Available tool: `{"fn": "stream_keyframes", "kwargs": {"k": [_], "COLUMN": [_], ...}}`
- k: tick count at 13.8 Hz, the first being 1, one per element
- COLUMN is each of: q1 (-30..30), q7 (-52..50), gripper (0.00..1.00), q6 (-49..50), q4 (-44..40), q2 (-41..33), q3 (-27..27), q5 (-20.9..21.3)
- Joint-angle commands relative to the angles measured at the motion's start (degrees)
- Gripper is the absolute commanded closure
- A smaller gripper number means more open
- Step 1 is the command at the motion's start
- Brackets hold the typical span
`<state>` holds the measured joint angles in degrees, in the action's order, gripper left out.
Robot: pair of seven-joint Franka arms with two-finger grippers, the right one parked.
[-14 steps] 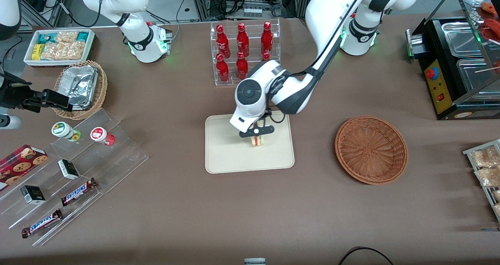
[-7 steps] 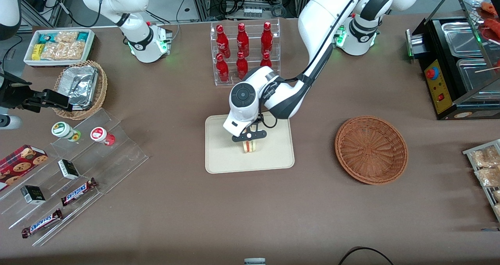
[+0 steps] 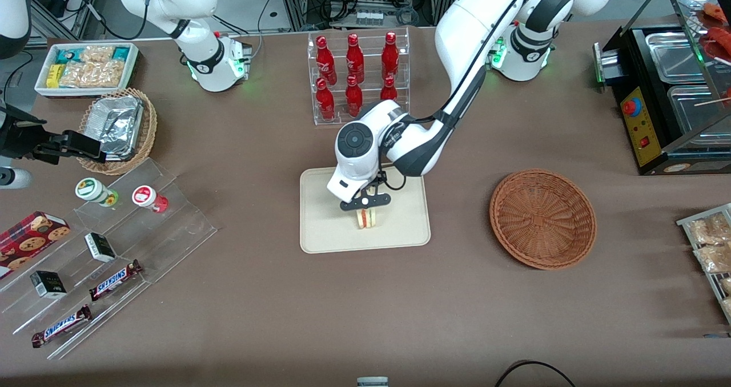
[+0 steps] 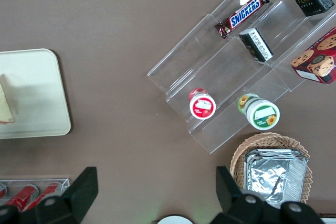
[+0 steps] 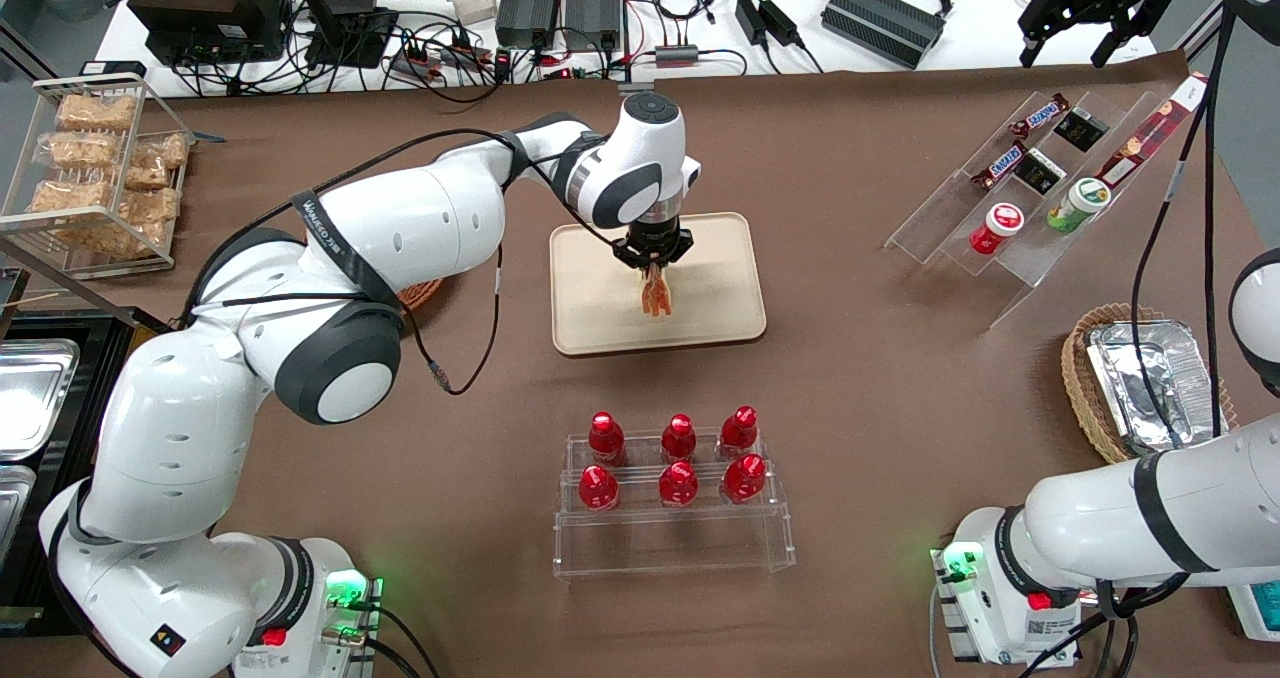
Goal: Place sandwich from basket to tray
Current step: 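Lower the sandwich onto the tray center and open the left gripper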
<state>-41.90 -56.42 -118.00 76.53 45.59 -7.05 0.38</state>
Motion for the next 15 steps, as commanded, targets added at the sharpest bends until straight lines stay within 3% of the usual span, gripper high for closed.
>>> {"fn": "stream_keyframes", "kwargs": {"k": [1,5,6,7,8,15], "q1": [-0.8,-0.8,-0.8,-0.8,-0.8,-0.3], "q7": [-3.1,-4.2,-4.2,-4.1,-4.2,-3.4], "gripper": [1.00,1.00,0.60,0.09,0.00,0.00], "q6": [0.0,0.0,0.0,0.0,0.1,7.2], "q4": [-1.8,-2.2,-2.2,-2.2,-2.2,-7.1], "q2": [1.4,2.1,2.1,2.1,2.0,-0.1], "q3": [0.8,0.8,0.8,0.8,0.8,0.6], "q5": [0.8,0.8,0.8,1.2,2.7,2.5]}}
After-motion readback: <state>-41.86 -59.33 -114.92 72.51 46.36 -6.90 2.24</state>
